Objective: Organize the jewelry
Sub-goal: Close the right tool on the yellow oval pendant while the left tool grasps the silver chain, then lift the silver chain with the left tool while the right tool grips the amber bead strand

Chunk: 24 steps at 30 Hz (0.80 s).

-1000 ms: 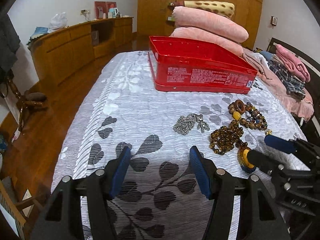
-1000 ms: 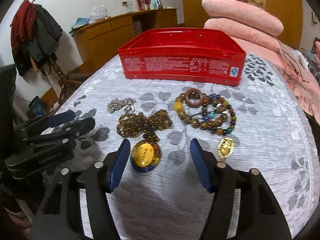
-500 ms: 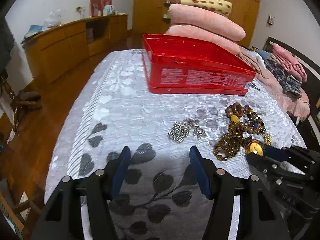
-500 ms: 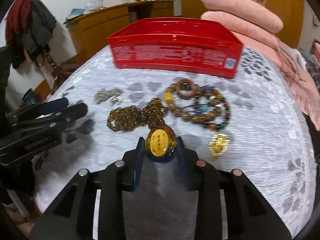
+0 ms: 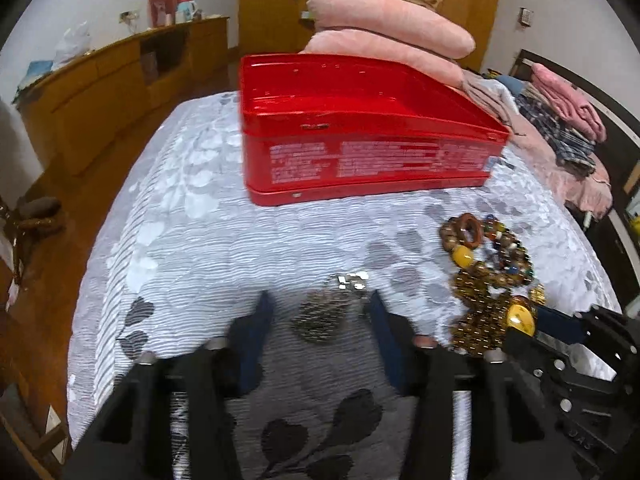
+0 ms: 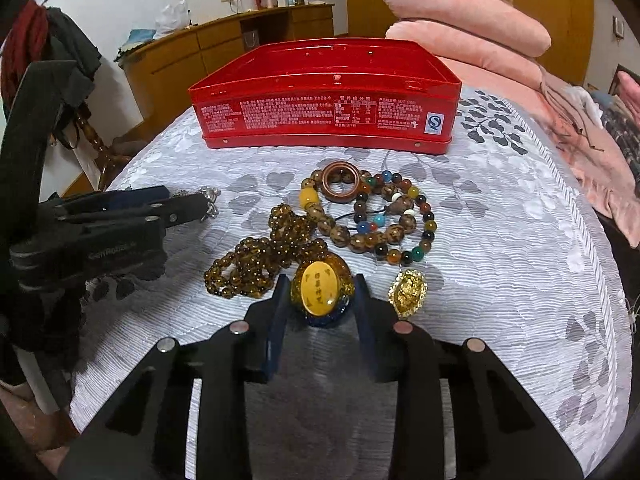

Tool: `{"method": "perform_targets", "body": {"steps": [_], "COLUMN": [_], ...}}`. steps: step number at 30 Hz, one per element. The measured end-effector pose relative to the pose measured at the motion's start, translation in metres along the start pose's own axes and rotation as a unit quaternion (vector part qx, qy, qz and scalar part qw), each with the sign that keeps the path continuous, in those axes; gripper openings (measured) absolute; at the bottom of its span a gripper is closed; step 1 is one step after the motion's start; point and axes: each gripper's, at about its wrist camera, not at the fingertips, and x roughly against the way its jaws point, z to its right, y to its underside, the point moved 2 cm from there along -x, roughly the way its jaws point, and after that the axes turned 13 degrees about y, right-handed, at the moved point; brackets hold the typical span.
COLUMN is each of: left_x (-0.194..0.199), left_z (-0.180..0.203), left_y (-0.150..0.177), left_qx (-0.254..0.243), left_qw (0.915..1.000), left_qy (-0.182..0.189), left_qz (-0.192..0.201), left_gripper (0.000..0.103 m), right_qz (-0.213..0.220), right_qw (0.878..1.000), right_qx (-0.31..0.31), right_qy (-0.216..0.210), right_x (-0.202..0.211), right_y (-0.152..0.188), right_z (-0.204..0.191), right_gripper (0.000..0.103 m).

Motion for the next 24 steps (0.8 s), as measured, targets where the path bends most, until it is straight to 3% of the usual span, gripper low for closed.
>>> {"method": "perform_targets", "body": {"steps": [1,4,10,16,21,24], "left_x": [0.000,0.001,0.018,0.029,0.028,0.023], "left_z": [0.000,-0.002,-0.004,-0.002,-0.007,-0.008], "left_y": [0.000,0.001,0.014,0.027,0.023,0.022], "left_qx": [-0.001,0.004,0.024,0.021,0.022,0.021], "left_qw": [1.0000,1.0000,0.9994,0.9997,0.9996,0.9996], "left_qy": [-0.001,0.000,0.018,0.011,0.004,0.007], "left_qz": [-0.002,0.002,0.014,0.011,0.015,0.015], "left_gripper": [0.024,0.020,0.020,0.020,0.020,0.027], "right_qz": [0.000,0.007,0.021,-0.003,-0.021,-0.023], "right_qw": [1.000,1.000,0.999,0.998,0.998,0.998], "right_qx": [-0.002,-0.010,-0.012,-0.001,-0.010,-0.019], "right_qy": [0.000,0.001,-0.025,-0.065,-0.064,-0.060], "right_x": [0.000,0.004,0.019,0.014,0.003,-0.001], "right_y": [0.000,-0.001,-0.005,-0.004,-0.008,-0.012], "right_z": [0.000,0.003,-0.002,-0.026,-0.034,-0.033], "right_gripper": [0.032,0.032,0.034,0.034,0.037,0.045]}}
